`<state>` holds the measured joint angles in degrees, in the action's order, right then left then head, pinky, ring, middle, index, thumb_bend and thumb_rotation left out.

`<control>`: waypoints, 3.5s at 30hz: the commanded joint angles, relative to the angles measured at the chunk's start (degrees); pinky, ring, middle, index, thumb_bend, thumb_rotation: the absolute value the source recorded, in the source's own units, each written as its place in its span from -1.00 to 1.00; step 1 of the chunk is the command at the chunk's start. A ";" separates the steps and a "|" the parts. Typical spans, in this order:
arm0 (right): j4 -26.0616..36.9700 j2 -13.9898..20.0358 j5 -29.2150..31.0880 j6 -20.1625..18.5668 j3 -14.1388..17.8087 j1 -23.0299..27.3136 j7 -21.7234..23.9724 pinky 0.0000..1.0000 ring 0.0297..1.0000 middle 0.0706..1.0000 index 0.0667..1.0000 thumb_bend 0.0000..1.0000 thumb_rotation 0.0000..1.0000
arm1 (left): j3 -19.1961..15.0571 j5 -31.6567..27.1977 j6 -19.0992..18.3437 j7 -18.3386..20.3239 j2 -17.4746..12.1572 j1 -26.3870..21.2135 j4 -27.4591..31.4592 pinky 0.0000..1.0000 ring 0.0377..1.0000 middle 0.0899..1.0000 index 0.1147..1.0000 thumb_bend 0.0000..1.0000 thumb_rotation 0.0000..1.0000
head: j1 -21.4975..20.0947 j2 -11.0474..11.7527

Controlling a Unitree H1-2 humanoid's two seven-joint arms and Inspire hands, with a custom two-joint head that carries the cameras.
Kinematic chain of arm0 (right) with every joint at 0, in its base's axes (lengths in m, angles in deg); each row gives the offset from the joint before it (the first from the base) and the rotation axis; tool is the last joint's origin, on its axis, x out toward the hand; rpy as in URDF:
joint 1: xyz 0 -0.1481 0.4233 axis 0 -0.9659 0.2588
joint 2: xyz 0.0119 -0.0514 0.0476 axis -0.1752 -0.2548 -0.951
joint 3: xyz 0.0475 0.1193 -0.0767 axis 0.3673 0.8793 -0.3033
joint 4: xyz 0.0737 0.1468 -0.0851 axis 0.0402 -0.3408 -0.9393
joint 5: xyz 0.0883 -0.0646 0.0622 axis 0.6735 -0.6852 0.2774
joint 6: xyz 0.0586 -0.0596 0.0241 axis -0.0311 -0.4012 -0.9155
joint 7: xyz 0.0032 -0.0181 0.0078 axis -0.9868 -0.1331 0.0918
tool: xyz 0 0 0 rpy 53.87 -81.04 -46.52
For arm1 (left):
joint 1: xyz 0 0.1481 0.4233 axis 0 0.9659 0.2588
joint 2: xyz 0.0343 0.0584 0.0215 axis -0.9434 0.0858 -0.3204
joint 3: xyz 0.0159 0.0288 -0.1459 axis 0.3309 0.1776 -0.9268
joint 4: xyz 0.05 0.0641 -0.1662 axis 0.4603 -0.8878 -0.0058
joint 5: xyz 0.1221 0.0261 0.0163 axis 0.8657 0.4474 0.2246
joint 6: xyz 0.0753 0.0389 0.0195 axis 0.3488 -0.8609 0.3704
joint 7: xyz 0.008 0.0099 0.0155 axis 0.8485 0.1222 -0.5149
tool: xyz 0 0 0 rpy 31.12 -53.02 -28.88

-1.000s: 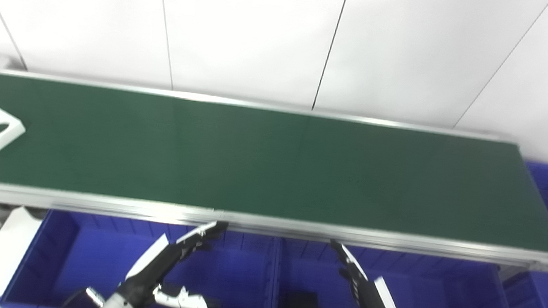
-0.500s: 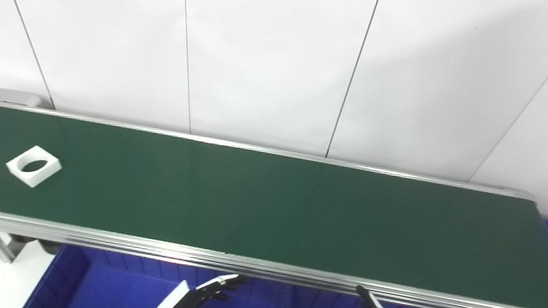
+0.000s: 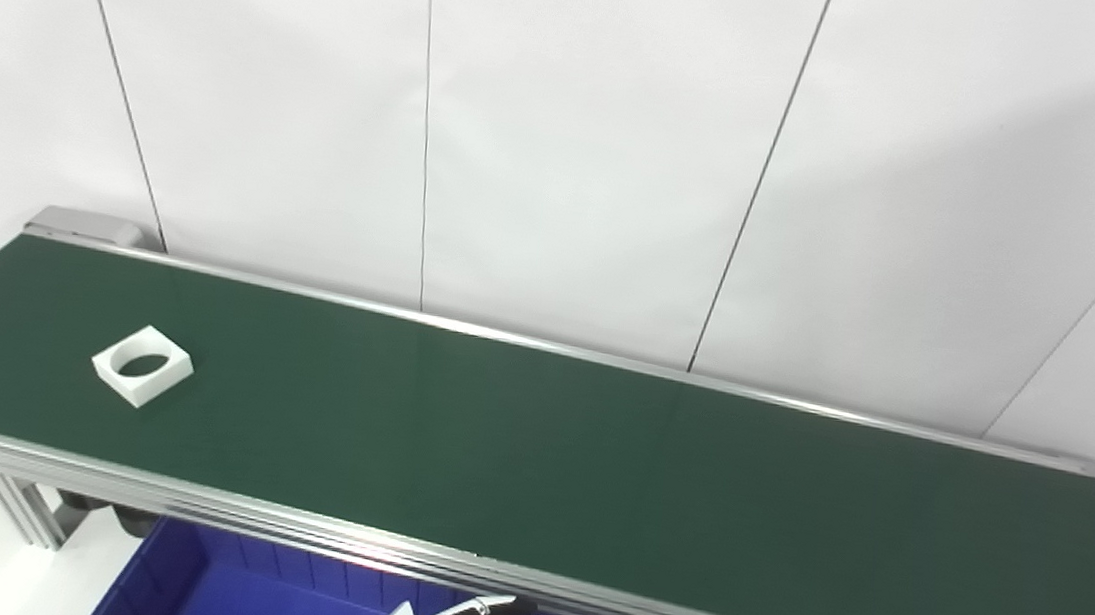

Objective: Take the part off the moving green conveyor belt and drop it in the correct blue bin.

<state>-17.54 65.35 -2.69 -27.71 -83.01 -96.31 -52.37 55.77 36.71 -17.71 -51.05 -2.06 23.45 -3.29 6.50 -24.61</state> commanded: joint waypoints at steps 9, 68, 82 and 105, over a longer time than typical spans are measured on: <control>0.65 0.66 0.84 2.27 1.11 0.33 0.16 0.99 1.00 0.97 0.89 0.88 -0.96 | 0.95 2.80 2.27 -5.50 -1.64 -0.71 7.01 0.49 0.65 0.71 0.63 1.00 -0.14 | 1.69 0.01; -2.42 0.64 2.61 7.26 1.99 1.35 0.82 0.94 0.94 0.90 0.84 0.93 -0.82 | -18.08 23.21 -14.54 0.64 1.69 -12.47 16.61 0.86 0.94 0.96 0.88 0.74 0.09 | 2.92 0.17; -2.10 -0.12 1.59 6.48 1.54 1.84 0.73 0.93 0.94 0.91 0.84 0.95 -0.79 | -17.63 28.31 -17.16 -0.32 -0.20 -17.60 10.48 0.92 0.93 0.96 0.91 0.75 0.07 | 2.78 0.48; -3.08 -0.54 2.30 7.15 1.11 2.43 1.00 0.90 0.96 0.93 0.85 0.95 -0.88 | -17.58 30.24 -25.00 -5.19 -3.43 -27.08 -5.24 0.86 0.91 0.97 0.93 0.77 -0.03 | 2.14 1.15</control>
<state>-21.81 65.00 -0.75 -22.65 -81.93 -94.19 -51.18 38.55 67.19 -42.99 -53.74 -3.97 -0.86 -8.62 8.61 -23.38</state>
